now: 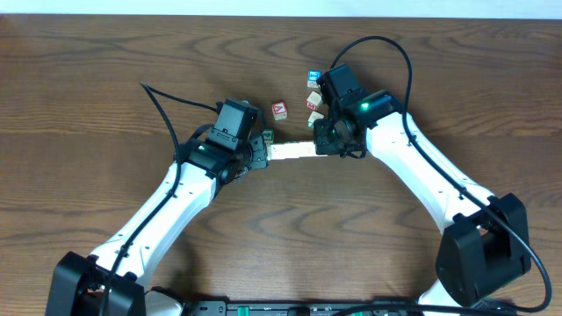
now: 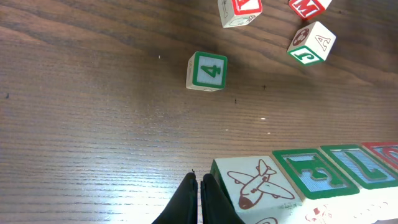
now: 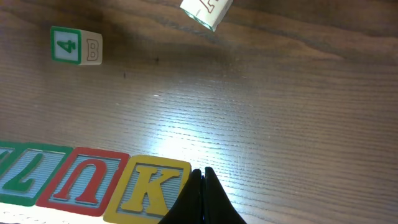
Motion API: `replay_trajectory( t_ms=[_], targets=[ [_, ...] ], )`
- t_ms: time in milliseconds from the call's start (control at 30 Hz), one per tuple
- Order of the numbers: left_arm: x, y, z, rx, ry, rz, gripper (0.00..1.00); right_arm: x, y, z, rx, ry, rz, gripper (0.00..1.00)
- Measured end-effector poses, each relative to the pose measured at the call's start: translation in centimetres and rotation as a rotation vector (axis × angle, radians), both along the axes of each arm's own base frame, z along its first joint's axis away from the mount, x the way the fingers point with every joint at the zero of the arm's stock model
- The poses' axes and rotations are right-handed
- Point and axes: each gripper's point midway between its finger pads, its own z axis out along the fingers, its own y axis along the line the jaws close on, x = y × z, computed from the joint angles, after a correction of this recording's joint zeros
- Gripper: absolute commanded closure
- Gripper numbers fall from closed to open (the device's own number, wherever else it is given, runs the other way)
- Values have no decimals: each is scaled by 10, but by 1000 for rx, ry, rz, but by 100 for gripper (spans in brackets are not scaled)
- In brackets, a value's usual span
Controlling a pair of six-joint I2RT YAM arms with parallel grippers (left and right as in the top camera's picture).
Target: Lift 5 blocks
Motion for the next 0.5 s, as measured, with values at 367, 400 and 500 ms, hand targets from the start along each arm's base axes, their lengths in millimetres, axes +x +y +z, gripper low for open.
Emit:
replay_trajectory(
  t_ms=[367,400,500],
  targets=[
    [0,0,0,0,1,-1,93,1,0,3,-1,-4,-1,99],
    [0,0,0,-1,1,-1,93,1,0,4,-1,-5,-1,99],
    [0,0,0,-1,1,-1,93,4,1,8,2,-16,-1,99]
  ],
)
